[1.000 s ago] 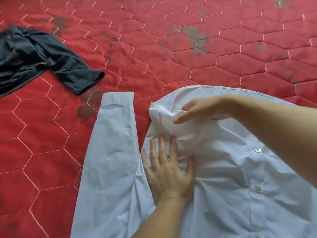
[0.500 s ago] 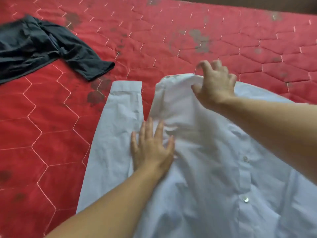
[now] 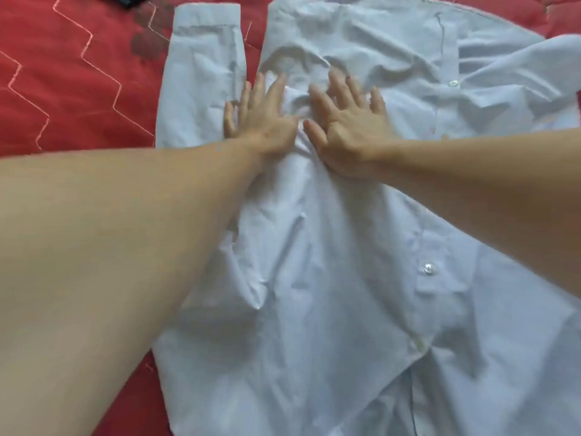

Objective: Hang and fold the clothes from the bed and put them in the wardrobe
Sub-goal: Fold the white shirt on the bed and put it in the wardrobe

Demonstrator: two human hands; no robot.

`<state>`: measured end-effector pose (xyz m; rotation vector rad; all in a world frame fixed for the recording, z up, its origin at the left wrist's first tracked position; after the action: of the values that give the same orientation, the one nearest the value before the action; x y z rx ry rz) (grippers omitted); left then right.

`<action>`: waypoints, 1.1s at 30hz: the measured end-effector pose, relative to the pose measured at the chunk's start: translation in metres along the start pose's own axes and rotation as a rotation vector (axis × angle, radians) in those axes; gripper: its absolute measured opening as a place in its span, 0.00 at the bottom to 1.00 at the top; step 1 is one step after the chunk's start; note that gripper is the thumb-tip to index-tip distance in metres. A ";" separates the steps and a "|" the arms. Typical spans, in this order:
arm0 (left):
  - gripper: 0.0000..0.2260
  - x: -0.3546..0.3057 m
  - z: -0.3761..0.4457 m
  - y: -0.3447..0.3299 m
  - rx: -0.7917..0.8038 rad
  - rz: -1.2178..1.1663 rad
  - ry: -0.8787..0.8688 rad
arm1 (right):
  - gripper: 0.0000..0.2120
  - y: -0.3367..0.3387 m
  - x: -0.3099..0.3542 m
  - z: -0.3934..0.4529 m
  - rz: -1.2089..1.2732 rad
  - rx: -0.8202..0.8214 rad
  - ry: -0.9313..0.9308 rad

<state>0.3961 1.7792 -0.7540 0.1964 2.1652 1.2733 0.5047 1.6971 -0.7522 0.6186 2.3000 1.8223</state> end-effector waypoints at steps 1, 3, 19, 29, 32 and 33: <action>0.28 0.005 -0.018 0.001 -0.004 -0.016 -0.063 | 0.30 -0.005 0.005 -0.022 0.013 -0.013 0.002; 0.27 0.018 -0.073 -0.008 -0.079 0.022 -0.163 | 0.29 -0.019 0.017 -0.080 0.052 -0.029 0.042; 0.26 -0.004 -0.414 -0.117 0.189 0.138 -0.535 | 0.28 -0.056 -0.013 -0.440 0.186 -0.043 -0.029; 0.30 -0.006 -0.463 -0.133 0.243 0.187 -0.361 | 0.26 -0.079 -0.016 -0.515 0.166 0.066 0.028; 0.24 -0.010 -0.460 -0.124 0.160 0.192 -0.350 | 0.32 -0.080 -0.015 -0.511 0.123 0.098 0.100; 0.21 -0.010 -0.460 -0.122 0.173 0.222 -0.334 | 0.34 -0.080 -0.015 -0.513 0.090 0.114 0.124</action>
<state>0.1620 1.3699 -0.6901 0.6876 1.9992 1.0780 0.3157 1.2160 -0.7001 0.6529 2.5098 1.8275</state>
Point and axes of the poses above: each hand's wrist, its own z-axis towards the middle knuckle, its own y-axis out of the back of the hand, x = y × z, the point moved 6 cm from there along z, towards the middle knuckle, and after that the axes turned 6 degrees about x, right-handed, at the moved point
